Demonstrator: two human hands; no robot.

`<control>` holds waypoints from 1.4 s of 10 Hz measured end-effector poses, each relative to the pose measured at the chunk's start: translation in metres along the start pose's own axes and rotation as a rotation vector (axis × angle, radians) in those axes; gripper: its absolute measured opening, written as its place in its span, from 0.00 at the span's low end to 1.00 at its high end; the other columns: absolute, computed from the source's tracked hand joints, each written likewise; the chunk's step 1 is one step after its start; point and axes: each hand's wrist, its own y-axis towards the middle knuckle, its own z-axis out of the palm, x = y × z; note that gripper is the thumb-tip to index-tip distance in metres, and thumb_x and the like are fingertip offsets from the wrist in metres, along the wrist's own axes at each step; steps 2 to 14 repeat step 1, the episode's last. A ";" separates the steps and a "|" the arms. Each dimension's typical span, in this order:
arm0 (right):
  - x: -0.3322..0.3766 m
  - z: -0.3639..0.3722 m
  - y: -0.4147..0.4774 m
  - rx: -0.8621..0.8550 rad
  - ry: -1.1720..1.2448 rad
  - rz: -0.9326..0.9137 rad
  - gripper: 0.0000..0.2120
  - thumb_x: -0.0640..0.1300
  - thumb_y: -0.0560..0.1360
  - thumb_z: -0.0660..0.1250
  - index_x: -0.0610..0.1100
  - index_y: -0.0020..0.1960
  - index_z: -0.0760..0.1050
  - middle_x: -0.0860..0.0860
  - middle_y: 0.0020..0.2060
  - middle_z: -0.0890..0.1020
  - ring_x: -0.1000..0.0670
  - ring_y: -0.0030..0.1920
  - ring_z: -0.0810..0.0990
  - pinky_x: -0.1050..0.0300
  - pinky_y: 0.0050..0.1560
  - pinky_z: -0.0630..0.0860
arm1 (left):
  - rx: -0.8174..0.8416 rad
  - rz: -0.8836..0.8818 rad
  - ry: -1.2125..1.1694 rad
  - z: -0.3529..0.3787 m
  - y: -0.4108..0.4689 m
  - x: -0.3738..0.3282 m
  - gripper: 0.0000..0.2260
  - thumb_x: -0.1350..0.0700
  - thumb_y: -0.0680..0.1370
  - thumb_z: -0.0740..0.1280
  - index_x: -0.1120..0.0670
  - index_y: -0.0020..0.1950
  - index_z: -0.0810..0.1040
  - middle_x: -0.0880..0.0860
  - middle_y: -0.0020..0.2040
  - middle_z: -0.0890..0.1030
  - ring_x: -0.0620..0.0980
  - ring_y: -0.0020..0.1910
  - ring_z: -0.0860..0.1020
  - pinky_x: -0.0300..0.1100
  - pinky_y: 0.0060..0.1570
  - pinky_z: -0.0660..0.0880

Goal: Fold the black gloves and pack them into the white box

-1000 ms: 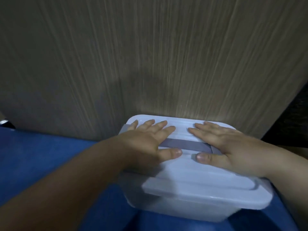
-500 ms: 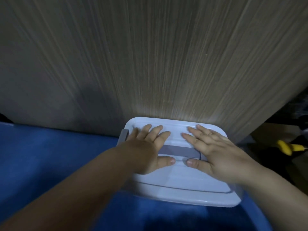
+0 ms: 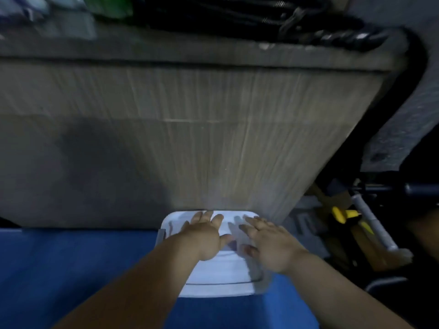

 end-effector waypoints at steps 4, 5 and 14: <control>-0.011 -0.023 -0.028 0.000 0.022 0.074 0.27 0.59 0.79 0.54 0.52 0.76 0.57 0.50 0.74 0.62 0.46 0.72 0.62 0.53 0.71 0.60 | -0.039 0.072 -0.013 -0.020 -0.017 -0.032 0.31 0.39 0.81 0.52 0.51 0.78 0.49 0.55 0.78 0.51 0.55 0.77 0.50 0.51 0.74 0.53; -0.011 -0.023 -0.028 0.000 0.022 0.074 0.27 0.59 0.79 0.54 0.52 0.76 0.57 0.50 0.74 0.62 0.46 0.72 0.62 0.53 0.71 0.60 | -0.039 0.072 -0.013 -0.020 -0.017 -0.032 0.31 0.39 0.81 0.52 0.51 0.78 0.49 0.55 0.78 0.51 0.55 0.77 0.50 0.51 0.74 0.53; -0.011 -0.023 -0.028 0.000 0.022 0.074 0.27 0.59 0.79 0.54 0.52 0.76 0.57 0.50 0.74 0.62 0.46 0.72 0.62 0.53 0.71 0.60 | -0.039 0.072 -0.013 -0.020 -0.017 -0.032 0.31 0.39 0.81 0.52 0.51 0.78 0.49 0.55 0.78 0.51 0.55 0.77 0.50 0.51 0.74 0.53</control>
